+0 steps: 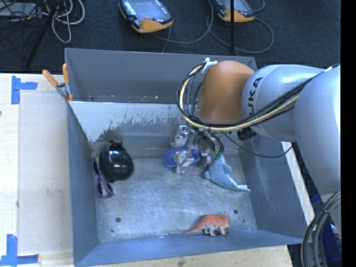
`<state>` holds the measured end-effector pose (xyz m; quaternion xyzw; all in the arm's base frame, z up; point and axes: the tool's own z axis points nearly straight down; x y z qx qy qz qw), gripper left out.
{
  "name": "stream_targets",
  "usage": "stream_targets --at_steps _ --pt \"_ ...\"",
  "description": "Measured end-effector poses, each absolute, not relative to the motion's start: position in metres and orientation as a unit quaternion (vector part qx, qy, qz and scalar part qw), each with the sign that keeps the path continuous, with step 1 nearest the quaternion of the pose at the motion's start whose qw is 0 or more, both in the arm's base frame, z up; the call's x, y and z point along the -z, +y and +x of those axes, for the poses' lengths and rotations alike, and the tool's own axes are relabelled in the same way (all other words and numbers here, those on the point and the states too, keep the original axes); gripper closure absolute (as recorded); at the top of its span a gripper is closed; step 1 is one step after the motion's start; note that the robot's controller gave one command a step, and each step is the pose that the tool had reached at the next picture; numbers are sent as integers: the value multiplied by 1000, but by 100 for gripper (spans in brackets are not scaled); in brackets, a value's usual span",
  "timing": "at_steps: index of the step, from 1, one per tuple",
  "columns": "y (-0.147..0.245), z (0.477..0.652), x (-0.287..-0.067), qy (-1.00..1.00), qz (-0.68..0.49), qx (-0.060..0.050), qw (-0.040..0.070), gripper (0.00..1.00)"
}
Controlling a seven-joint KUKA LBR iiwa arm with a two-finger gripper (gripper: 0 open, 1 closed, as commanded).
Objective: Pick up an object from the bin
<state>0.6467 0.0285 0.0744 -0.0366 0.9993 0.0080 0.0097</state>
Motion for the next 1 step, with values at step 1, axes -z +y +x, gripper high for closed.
stream_targets --at_steps 1 --pt "28 647 -74 999 -36 -8 10 100"
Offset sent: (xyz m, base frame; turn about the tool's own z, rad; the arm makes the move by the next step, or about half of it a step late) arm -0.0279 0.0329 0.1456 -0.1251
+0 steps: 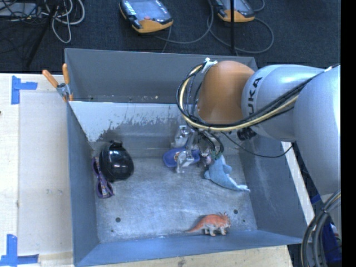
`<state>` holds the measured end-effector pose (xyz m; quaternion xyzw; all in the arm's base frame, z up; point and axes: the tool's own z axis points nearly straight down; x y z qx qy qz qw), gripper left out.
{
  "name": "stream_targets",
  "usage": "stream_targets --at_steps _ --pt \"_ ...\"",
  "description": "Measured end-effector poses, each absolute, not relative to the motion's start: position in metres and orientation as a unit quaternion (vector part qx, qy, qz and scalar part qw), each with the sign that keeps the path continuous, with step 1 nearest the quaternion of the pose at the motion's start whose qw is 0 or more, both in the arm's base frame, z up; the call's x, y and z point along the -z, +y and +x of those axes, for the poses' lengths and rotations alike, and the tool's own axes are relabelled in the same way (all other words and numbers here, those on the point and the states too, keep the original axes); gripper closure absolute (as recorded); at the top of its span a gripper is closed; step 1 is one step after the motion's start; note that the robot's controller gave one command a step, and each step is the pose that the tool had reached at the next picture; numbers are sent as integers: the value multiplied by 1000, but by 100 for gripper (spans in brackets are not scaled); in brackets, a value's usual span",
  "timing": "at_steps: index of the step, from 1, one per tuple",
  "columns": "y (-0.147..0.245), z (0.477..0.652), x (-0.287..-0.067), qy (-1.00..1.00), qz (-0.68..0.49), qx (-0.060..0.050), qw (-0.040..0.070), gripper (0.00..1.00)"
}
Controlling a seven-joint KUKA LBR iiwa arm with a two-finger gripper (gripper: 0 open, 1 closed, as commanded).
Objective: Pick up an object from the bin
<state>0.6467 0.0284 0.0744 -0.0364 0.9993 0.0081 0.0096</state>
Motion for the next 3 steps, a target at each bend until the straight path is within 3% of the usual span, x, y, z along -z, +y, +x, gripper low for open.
stream_targets --at_steps 1,3 --pt "62 619 -220 995 -97 0 1 100" --pt "61 619 -220 995 -95 0 1 100"
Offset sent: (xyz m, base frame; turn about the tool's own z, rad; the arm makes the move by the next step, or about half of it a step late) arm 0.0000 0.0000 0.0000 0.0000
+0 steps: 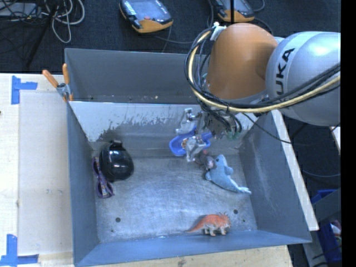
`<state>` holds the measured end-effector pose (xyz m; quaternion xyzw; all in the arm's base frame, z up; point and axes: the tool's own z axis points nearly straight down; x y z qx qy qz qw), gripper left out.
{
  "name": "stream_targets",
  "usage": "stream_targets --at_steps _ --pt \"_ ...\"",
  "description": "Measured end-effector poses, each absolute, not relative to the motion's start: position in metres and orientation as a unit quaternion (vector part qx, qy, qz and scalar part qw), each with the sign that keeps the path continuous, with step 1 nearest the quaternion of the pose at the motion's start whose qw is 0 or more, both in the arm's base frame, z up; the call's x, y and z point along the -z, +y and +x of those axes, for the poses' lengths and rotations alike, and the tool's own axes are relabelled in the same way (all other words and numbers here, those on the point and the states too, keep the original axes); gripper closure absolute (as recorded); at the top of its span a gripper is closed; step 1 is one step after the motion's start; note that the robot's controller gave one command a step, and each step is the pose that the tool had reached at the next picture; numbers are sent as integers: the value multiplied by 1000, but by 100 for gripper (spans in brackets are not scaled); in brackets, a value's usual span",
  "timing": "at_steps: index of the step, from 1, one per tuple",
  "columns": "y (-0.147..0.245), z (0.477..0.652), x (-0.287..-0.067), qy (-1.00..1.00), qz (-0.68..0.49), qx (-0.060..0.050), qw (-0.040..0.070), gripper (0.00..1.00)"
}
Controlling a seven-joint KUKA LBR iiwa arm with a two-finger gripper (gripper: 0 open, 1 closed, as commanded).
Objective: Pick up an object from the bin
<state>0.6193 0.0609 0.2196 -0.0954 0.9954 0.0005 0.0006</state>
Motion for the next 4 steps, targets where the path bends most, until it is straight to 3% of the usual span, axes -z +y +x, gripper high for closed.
stream_targets --at_steps 4 --pt "61 619 -220 996 -95 -1 1 100"
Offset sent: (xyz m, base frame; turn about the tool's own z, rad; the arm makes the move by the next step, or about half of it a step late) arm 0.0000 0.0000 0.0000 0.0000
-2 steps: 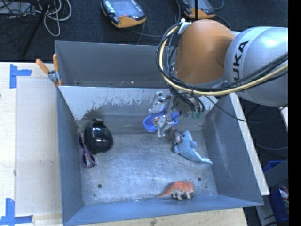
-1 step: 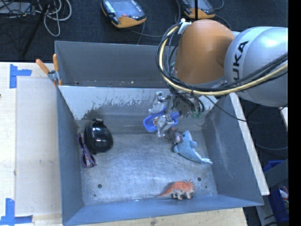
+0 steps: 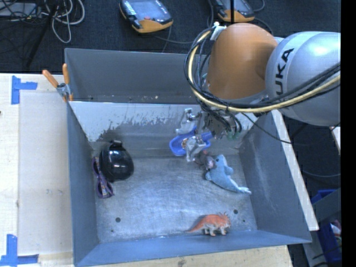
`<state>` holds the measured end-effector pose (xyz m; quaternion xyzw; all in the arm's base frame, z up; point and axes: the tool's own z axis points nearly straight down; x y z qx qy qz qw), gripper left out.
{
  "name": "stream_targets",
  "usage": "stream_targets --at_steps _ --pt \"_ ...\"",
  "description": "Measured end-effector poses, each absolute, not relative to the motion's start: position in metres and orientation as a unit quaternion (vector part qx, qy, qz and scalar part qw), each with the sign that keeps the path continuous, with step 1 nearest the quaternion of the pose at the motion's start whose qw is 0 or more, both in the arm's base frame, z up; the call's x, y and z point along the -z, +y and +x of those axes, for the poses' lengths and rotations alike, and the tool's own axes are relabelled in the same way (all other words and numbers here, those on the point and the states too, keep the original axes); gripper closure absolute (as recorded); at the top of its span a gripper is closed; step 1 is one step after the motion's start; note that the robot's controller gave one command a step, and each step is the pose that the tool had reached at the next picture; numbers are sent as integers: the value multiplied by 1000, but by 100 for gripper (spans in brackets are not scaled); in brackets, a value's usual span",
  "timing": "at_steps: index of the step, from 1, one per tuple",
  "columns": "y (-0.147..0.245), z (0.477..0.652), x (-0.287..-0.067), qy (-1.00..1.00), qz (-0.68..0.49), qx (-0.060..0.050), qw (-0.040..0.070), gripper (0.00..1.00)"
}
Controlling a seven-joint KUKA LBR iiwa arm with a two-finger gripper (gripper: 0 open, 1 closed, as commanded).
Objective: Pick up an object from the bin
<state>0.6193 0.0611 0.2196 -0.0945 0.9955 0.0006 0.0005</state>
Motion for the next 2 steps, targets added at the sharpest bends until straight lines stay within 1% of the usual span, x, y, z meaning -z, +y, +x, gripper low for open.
stream_targets --at_steps 1,2 --pt "108 533 -166 986 -167 0 -1 100" --pt "108 533 -166 986 -167 0 -1 100"
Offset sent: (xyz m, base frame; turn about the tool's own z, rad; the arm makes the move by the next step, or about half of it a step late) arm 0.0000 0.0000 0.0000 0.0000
